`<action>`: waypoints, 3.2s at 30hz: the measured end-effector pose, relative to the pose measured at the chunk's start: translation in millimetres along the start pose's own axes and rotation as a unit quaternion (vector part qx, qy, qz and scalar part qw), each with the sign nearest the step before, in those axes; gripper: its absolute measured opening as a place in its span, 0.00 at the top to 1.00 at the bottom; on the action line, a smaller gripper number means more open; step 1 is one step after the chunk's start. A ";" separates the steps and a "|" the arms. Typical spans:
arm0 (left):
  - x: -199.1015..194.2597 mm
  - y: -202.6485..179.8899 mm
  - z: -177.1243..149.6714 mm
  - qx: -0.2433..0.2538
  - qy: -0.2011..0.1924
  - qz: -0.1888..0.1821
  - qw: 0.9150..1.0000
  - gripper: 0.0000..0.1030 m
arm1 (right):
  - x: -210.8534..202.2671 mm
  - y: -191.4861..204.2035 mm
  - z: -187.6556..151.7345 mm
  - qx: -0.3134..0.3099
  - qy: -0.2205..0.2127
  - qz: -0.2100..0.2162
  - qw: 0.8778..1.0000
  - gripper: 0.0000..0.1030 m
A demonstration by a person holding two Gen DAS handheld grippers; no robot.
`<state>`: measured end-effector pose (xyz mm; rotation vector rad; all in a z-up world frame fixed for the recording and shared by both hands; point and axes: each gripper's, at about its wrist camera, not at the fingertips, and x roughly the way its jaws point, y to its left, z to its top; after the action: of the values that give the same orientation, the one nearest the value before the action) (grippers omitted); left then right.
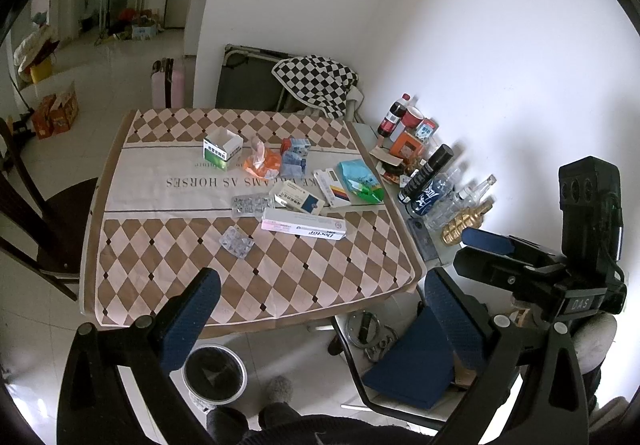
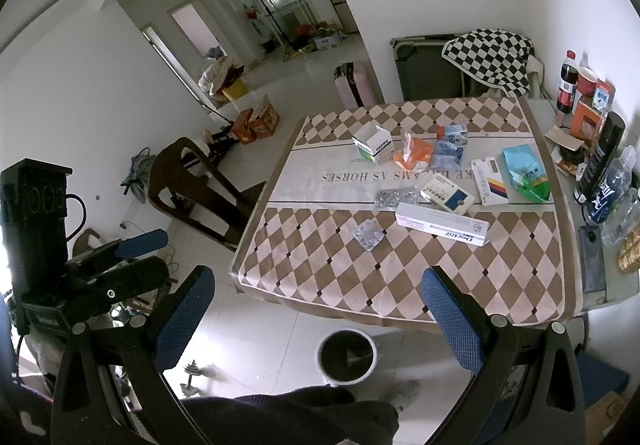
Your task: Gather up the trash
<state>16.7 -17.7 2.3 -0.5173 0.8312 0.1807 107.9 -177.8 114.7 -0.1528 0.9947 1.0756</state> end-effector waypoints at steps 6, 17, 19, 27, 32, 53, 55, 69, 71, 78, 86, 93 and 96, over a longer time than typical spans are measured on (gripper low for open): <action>0.3 0.0 -1.4 0.000 0.000 0.000 1.000 0.00 | 1.4 0.1 -0.3 0.000 0.000 0.001 1.000 0.00; 35.6 32.8 -3.4 0.000 0.000 0.143 0.990 0.00 | 28.4 -2.7 1.6 0.044 0.001 -0.046 0.998 0.00; 59.4 52.4 -3.2 -0.005 0.006 0.191 0.981 0.00 | 52.0 -6.3 7.1 0.045 0.007 -0.088 0.995 0.00; 182.7 147.5 -10.8 -0.077 0.107 0.261 0.956 0.00 | 199.2 -72.8 27.0 0.037 0.098 -0.218 0.970 0.00; 255.1 176.3 -21.2 -0.140 0.166 0.282 0.934 0.00 | 319.3 -127.9 46.4 -0.044 0.202 -0.261 0.943 0.00; 403.5 142.2 -7.6 0.033 0.303 0.187 0.934 0.00 | 428.1 -256.3 39.1 0.037 0.352 -0.188 0.916 0.57; 414.4 135.2 -7.3 0.072 0.329 0.174 0.925 0.00 | 428.8 -265.5 31.7 0.051 0.353 -0.186 0.915 0.57; 453.8 131.6 -21.3 0.107 0.359 0.169 0.912 0.34 | 457.1 -290.3 -23.9 0.060 0.369 -0.187 0.908 0.54; 452.5 133.1 -19.0 0.104 0.352 0.170 0.915 0.37 | 460.7 -291.3 -35.6 0.058 0.371 -0.184 0.908 0.58; 397.3 129.1 -0.7 0.080 0.319 0.193 0.924 0.39 | 451.8 -280.9 -56.9 0.070 0.344 -0.171 0.921 0.59; 329.9 128.6 2.4 0.013 0.242 0.223 0.944 0.39 | 424.4 -252.6 -83.3 0.102 0.295 -0.152 0.938 0.59; 243.3 143.7 -37.8 -0.029 0.174 0.230 0.957 0.39 | 382.7 -179.7 -125.7 0.141 0.239 -0.138 0.951 0.59; 209.7 157.9 -65.6 -0.027 0.157 0.230 0.960 0.39 | 371.1 -141.8 -157.7 0.159 0.218 -0.137 0.953 0.59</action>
<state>58.2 75.7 -248.2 -0.4022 1.2559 0.5605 164.6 -90.2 -299.9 -0.2637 1.4842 0.6237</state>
